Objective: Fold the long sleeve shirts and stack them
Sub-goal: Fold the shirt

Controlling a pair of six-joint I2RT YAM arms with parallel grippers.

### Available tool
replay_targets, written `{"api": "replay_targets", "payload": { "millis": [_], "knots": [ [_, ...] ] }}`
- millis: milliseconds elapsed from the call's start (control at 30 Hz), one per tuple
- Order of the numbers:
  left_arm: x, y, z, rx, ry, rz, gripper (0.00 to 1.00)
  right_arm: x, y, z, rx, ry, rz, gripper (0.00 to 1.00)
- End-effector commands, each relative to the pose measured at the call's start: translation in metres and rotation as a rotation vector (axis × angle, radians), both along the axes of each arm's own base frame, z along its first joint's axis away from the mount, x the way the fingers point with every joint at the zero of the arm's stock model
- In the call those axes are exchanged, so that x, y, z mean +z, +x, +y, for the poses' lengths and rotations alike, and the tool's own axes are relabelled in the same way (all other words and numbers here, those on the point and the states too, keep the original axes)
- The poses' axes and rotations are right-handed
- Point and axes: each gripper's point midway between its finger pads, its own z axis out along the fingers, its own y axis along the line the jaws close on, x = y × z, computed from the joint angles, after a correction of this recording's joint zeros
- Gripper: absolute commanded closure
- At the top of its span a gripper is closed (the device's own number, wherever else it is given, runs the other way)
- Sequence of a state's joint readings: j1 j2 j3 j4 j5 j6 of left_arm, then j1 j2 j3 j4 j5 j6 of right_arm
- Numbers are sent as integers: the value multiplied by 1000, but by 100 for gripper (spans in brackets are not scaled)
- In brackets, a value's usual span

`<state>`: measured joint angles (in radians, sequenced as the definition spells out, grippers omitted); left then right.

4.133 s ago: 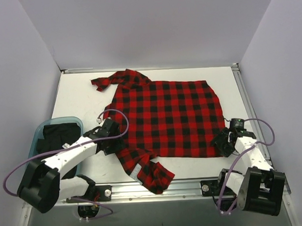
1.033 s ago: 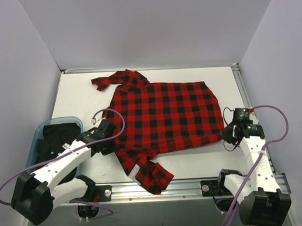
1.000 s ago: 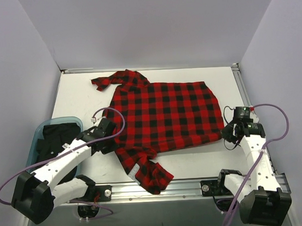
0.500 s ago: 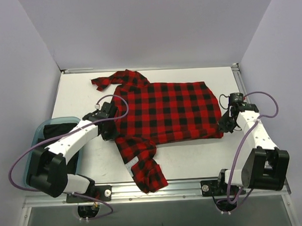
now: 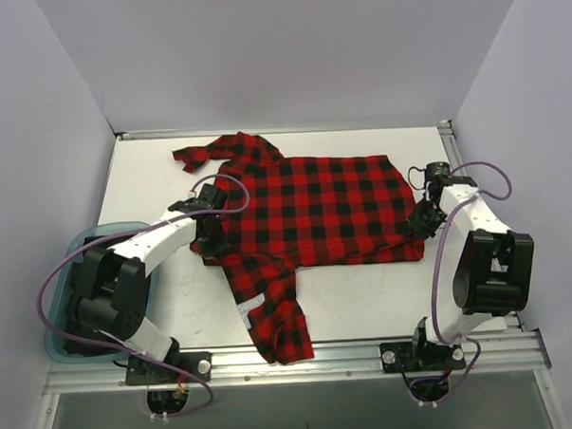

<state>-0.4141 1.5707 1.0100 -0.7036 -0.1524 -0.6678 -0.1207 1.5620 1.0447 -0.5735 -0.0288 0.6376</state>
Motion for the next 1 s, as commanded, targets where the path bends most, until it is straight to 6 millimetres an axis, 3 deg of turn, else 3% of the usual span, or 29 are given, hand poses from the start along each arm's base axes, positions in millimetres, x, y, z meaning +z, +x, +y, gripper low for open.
{"api": "replay_targets", "payload": {
  "millis": [0, 100, 133, 167, 233, 267, 367, 433, 467, 567, 667, 733, 767, 800, 867, 933, 967],
  "knots": [
    [10, 26, -4, 3, -17, -62, 74, 2, 9, -11, 7, -59, 16, 80],
    [12, 31, -3, 11, -22, -76, 71, 2, 16, -16, 10, -79, 18, 71],
    [13, 33, -2, 12, -25, -83, 68, 2, 17, -19, 7, -92, 19, 60],
    [15, 34, -2, 13, -25, -88, 64, 3, 17, -23, 5, -111, 21, 59],
    [18, 37, -2, 13, -33, -97, 52, 5, 19, -27, 1, -127, 14, 54],
    [22, 40, -2, 15, -38, -108, 40, 8, 19, -27, 10, -133, 9, 49],
    [43, 46, -5, 2, -67, -167, 18, 27, 21, -21, 68, -148, -52, 43],
    [56, 47, -8, -17, -86, -201, 11, 35, 18, -11, 128, -154, -79, 36],
    [71, 49, -8, -22, -97, -241, 3, 46, 18, 1, 196, -162, -122, 33],
    [95, 46, 0, -43, -84, -320, 3, 61, 7, 32, 345, -163, -199, 22],
    [115, 40, 13, -66, -44, -402, 3, 62, -12, 88, 611, -127, -242, 19],
    [113, 32, 27, -82, 21, -416, 2, 67, -33, 134, 844, -88, -281, 18],
    [119, 27, 32, -83, 31, -443, 2, 64, -45, 147, 928, -80, -280, 19],
    [110, 20, 39, -101, 63, -430, 3, 62, -63, 175, 1072, -64, -281, 19],
    [112, 12, 44, -109, 70, -461, 3, 56, -86, 196, 1224, -39, -258, 20],
    [95, 0, 51, -117, 90, -440, 3, 47, -116, 219, 1362, 37, -221, 20],
    [97, -4, 53, -112, 82, -465, 3, 42, -130, 229, 1414, 95, -191, 21]
  ]
}}
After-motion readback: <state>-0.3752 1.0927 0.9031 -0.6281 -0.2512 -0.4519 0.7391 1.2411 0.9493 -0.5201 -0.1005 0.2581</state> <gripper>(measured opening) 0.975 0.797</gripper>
